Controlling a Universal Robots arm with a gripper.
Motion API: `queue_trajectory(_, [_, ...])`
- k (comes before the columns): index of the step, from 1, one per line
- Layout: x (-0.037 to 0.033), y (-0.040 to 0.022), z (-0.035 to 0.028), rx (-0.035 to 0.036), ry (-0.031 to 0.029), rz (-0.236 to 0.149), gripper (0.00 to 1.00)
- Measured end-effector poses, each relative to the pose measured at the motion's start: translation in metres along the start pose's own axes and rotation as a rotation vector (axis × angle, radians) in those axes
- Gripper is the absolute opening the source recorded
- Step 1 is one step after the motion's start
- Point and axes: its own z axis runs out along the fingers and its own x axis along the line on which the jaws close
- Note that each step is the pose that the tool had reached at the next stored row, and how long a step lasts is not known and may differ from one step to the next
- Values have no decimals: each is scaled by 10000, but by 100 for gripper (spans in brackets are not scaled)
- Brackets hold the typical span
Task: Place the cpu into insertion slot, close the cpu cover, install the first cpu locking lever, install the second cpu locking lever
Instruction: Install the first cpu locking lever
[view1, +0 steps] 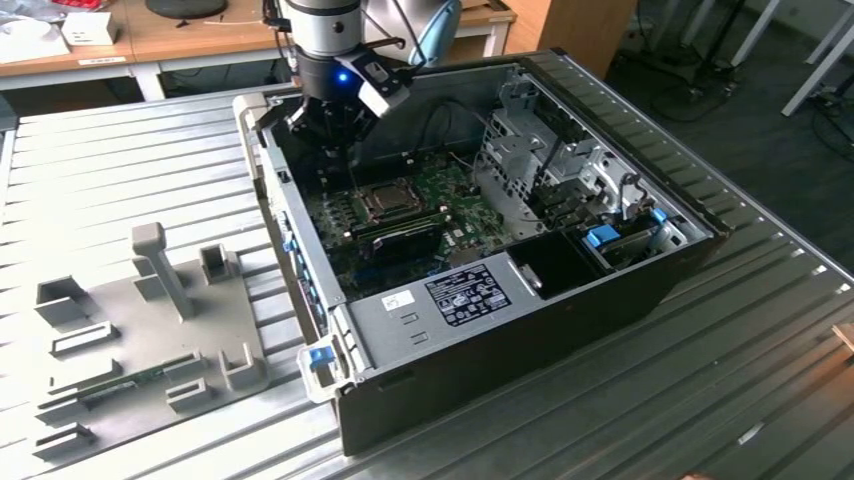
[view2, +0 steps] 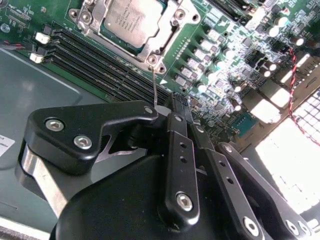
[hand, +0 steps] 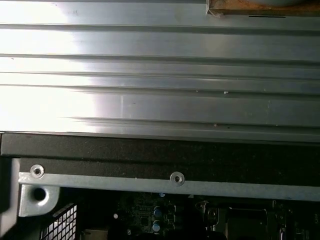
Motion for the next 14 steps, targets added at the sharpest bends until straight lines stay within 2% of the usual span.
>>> queue_trajectory(14, [-92, -4, 9, -1, 0, 1, 10])
